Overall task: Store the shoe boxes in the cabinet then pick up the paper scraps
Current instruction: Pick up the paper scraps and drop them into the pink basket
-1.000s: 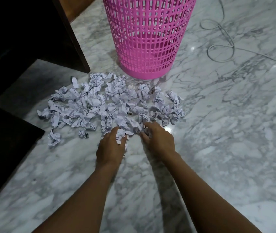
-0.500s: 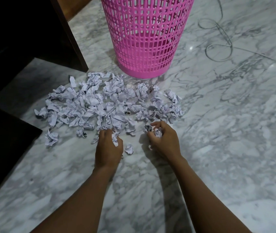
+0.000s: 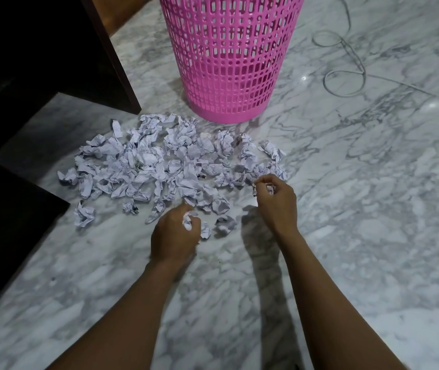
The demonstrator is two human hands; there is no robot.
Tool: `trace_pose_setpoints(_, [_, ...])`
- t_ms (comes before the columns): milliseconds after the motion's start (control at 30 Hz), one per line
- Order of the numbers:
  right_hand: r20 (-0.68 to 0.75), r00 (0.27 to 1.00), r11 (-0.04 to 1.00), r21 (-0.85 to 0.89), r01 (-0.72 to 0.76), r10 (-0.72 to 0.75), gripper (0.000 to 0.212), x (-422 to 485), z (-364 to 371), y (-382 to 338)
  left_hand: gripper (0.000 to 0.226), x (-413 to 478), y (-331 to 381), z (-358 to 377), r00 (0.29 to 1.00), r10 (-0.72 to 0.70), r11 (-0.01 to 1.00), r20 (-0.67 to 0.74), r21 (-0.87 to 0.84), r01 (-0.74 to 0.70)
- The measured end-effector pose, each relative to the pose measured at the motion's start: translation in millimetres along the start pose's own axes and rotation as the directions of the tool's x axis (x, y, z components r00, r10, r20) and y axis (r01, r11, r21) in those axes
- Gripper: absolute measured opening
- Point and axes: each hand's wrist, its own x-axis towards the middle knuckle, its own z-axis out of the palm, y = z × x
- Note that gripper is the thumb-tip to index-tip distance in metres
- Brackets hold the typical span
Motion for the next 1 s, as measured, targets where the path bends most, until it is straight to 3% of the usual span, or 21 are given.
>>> trace_pose_setpoints(67, [0.070, 0.997, 0.986, -0.161, 0.037, -0.026, 0.016, -4.1, 2.3, -0.4, 0.019, -4.7, 0.7, 6.2, 0.997, 0.045, 0.997, 0.058, 0.064, -0.048])
trace_pose_setpoints(233, [0.413, 0.907, 0.831, -0.474, 0.290, -0.081, 0.061, -24.7, 33.8, 11.8, 0.034, -15.5, -3.2, 20.6, 0.986, 0.047, 0.981, 0.160, 0.179, -0.076])
trace_pose_setpoints(367, [0.350, 0.910, 0.797, -0.473, 0.377, -0.222, 0.041, -38.8, 40.5, 30.7, 0.035, -17.0, -6.5, 23.3, 0.987, 0.032, 0.987, 0.155, 0.153, -0.056])
trace_pose_setpoints(533, [0.117, 0.904, 0.842, -0.331, 0.426, -0.411, 0.019, -52.7, 37.6, 49.4, 0.026, -13.3, -3.2, 24.9, 0.990, 0.022, 0.992, 0.138, 0.121, -0.039])
trace_pose_setpoints(767, [0.064, 0.765, 0.709, -0.335, 0.621, -0.640, 0.023, -63.5, 29.7, 65.6, 0.015, -13.9, -5.3, 26.3, 0.994, 0.032, 0.992, 0.105, 0.122, -0.045])
trace_pose_setpoints(867, [0.077, 0.776, 0.715, -0.341, 0.610, -0.626, 0.022, -60.2, 32.0, 64.3, 0.013, -15.0, -3.9, 23.4, 0.997, 0.007, 0.997, 0.079, 0.078, -0.014])
trace_pose_setpoints(1000, [0.146, 0.881, 0.823, -0.315, 0.473, -0.450, 0.025, -42.1, 34.7, 44.3, 0.008, -16.2, -5.4, 13.4, 1.000, 0.030, 1.000, 0.001, -0.007, -0.030])
